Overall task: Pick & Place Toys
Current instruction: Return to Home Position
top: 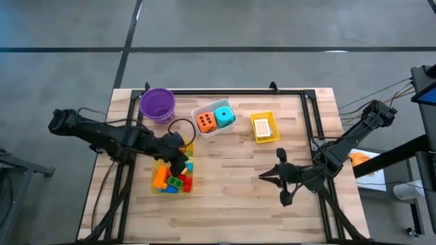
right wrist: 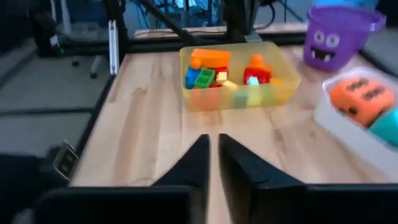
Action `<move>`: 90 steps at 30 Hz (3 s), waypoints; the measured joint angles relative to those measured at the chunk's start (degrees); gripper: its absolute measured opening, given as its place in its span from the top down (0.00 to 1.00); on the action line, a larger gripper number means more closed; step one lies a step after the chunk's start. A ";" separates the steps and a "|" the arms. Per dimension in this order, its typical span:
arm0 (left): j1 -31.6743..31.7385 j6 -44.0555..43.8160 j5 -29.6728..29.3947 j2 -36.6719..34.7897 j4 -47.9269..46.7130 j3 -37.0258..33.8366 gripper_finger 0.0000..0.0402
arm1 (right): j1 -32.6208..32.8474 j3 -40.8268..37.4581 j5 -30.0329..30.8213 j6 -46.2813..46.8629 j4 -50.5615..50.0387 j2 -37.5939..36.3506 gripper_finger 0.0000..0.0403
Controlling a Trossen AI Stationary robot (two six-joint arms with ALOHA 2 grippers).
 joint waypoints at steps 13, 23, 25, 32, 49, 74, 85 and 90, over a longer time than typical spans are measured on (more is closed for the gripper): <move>-3.95 33.95 -1.81 -1.11 12.73 0.21 0.95 | 0.04 3.38 -0.11 -8.12 0.04 0.00 0.94; -0.51 28.89 -7.98 -4.74 13.06 -1.40 0.95 | -2.43 2.95 0.68 -14.36 -1.88 -9.25 0.94; 0.28 29.26 -7.32 -7.30 13.46 -2.36 0.95 | -2.57 2.53 -3.97 -16.95 -1.95 -12.19 0.94; 2.48 42.43 -1.63 -15.29 20.66 -10.55 0.95 | -6.44 -1.53 -14.29 -21.49 -2.32 -21.42 0.94; 26.76 41.83 23.11 -29.29 38.74 -33.16 0.95 | -31.27 -17.41 -40.27 -24.66 5.22 -35.64 0.94; 26.42 34.60 27.67 -33.17 64.28 -52.02 0.95 | -31.47 -44.10 -37.28 -20.99 17.08 -61.40 0.94; 26.27 34.70 26.48 -49.71 57.34 -52.04 0.95 | -31.45 -45.00 -39.31 -19.53 15.40 -64.14 0.94; 26.24 37.00 24.76 -53.86 47.85 -52.04 0.95 | -31.45 -45.00 -39.51 -19.49 15.01 -63.95 0.94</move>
